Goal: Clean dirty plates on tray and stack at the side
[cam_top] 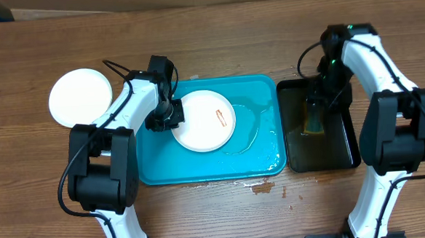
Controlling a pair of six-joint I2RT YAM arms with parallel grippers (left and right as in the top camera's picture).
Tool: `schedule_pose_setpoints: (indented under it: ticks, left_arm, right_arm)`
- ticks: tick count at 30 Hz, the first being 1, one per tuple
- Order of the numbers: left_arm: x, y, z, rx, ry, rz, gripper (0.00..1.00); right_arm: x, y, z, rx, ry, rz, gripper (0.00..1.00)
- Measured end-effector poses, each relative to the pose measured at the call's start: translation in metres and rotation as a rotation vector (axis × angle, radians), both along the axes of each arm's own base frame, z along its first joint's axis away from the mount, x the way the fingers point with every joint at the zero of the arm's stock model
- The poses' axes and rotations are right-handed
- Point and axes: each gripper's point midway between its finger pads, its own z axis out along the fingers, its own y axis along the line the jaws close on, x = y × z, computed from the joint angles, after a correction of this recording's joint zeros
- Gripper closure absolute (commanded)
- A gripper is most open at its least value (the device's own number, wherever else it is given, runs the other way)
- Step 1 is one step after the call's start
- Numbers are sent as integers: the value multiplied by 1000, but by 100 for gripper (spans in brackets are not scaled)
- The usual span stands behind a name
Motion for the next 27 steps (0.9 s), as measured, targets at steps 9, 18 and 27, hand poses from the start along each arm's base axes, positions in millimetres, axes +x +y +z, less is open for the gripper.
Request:
schedule_pose_setpoints:
  ticks: [9,18,27]
  left_arm:
    - [1,0,0,-1,-3,1,84]
    - [1,0,0,-1,-3,1,84]
    - [1,0,0,-1,-3,1,83]
  right_arm:
    - [13,5,-35,-9,-123,18,68]
    - [6,4,-34,-14,-116,15,23]
    - [-13,6,-34,-4,-43,-13,38]
